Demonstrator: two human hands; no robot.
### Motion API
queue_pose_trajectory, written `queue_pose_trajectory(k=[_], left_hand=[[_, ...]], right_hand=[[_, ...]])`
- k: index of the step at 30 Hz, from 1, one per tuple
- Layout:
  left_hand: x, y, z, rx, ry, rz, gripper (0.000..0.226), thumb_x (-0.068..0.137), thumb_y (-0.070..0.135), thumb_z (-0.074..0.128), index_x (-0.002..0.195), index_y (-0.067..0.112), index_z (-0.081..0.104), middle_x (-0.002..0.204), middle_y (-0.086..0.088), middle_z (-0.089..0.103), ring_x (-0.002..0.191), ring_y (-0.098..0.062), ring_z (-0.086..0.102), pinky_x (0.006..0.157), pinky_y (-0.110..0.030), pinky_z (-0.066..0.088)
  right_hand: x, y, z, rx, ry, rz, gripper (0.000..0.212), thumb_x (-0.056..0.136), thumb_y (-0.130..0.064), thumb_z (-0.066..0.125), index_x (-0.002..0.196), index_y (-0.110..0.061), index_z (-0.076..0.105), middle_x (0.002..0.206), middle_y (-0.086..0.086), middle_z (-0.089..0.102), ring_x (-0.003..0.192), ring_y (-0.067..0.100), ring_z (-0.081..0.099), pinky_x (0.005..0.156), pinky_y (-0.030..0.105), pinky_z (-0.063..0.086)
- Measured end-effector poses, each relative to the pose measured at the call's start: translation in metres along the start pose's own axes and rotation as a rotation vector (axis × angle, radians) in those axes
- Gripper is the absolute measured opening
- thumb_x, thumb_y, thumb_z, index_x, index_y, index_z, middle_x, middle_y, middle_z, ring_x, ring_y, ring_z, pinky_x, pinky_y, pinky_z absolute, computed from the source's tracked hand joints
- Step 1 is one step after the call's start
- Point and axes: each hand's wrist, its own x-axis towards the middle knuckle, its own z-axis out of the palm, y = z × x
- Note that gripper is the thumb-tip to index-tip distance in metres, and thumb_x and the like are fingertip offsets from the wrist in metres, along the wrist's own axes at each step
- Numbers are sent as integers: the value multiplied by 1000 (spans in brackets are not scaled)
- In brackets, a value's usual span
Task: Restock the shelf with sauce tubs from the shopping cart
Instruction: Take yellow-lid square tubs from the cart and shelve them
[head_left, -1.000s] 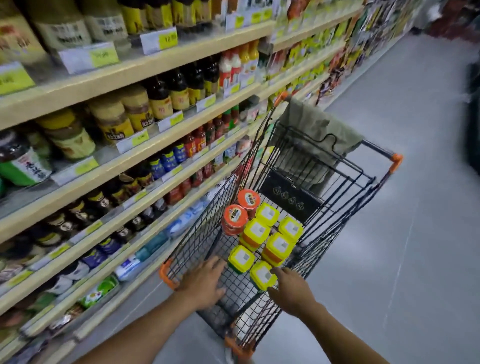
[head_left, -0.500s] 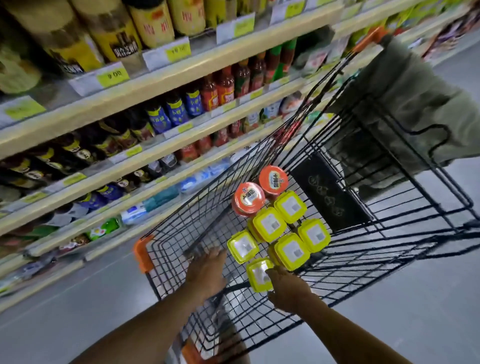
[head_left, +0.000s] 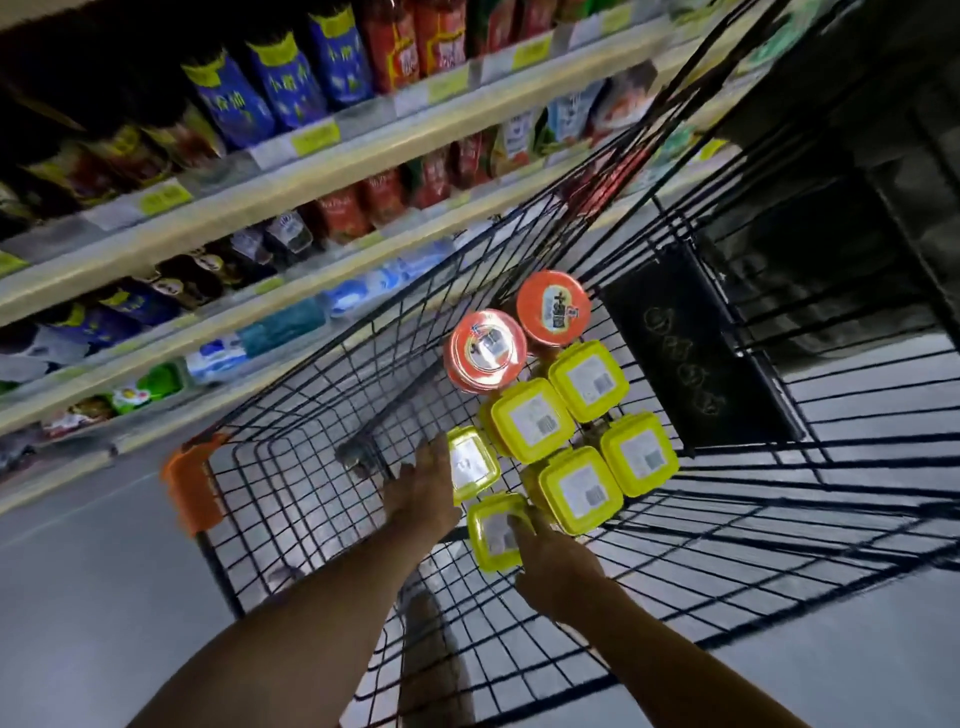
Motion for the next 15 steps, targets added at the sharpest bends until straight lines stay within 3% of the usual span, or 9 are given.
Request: queue_pose_trajectory(k=[7, 12, 15], left_hand=[[27, -4, 18, -65, 44, 21, 131, 71, 55, 85, 160, 26, -7, 156, -9, 27, 127, -32, 53, 88, -45, 52], [29, -23, 28, -235, 78, 142, 124, 67, 37, 87, 160, 24, 5, 152, -5, 30, 126, -31, 53, 81, -44, 55], [27, -40, 28, -330, 78, 166, 121, 67, 32, 90, 159, 23, 12, 147, -6, 35, 123, -32, 55, 83, -43, 55]], right_hand=[[30, -1, 9, -123, 85, -54, 100, 88, -7, 62, 160, -20, -6, 168, 13, -10, 132, 36, 52, 96, 42, 54], [41, -7, 21, -227, 58, 10, 119, 84, -17, 74, 158, -24, -19, 165, 20, -10, 135, 39, 47, 90, 39, 57], [50, -11, 28, -336, 51, 13, 116, 88, -26, 71, 156, -16, -22, 163, 27, -4, 126, 40, 54, 83, 40, 57]])
